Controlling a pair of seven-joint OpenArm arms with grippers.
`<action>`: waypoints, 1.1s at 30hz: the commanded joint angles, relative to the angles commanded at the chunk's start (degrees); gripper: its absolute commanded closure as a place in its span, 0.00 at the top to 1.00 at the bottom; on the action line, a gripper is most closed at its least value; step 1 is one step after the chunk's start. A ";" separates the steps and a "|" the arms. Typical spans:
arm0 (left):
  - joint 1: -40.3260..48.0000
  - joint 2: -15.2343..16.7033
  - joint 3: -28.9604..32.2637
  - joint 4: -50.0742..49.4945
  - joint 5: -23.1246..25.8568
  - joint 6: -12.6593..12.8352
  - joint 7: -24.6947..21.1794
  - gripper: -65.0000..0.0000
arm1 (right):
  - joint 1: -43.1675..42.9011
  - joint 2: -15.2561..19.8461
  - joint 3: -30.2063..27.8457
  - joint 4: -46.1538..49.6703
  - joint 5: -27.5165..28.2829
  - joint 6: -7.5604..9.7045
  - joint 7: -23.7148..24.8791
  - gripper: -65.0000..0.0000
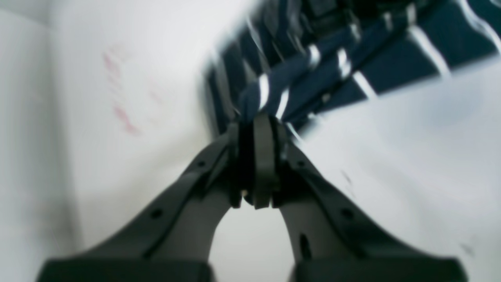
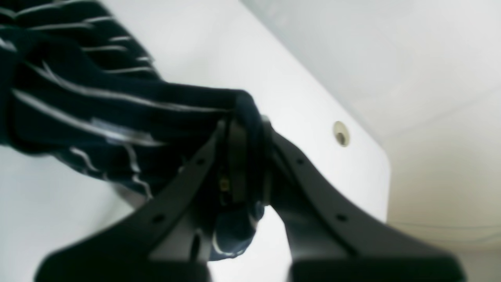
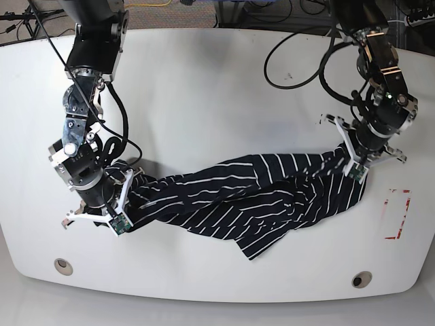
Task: Fold the T-shirt properly
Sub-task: 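Lower the stretched shirt onto the table with both grippers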
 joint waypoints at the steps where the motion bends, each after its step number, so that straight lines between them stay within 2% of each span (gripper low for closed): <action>1: 1.05 0.44 0.00 0.00 0.00 0.00 0.00 0.00 | -0.44 0.00 0.09 0.00 0.00 0.00 0.00 0.02; 5: 5.36 1.85 0.00 0.00 0.00 0.00 -0.18 0.00 | -3.16 0.00 0.09 0.00 0.00 0.00 0.00 0.02; 15: 15.47 2.11 0.00 -0.18 0.00 0.00 -0.26 0.00 | -8.62 0.00 0.09 0.79 0.26 0.00 0.09 0.02; 21: 17.85 1.76 -0.18 -0.26 0.00 0.00 -0.44 0.00 | -10.64 -0.18 0.09 0.79 0.26 0.00 1.49 0.02; 27: 18.02 1.67 -3.25 -0.35 0.00 0.00 -0.09 0.01 | -11.96 -2.64 1.41 0.79 -0.18 0.00 3.60 0.02; 29: 18.02 1.67 -3.87 -0.35 0.26 0.00 -0.09 0.09 | -11.96 -3.78 2.20 0.79 -0.18 0.00 3.60 0.02; 33: 17.85 1.58 -5.80 -0.44 0.35 0.00 0.00 0.37 | -11.96 -5.36 3.96 0.79 -0.18 0.00 3.60 0.02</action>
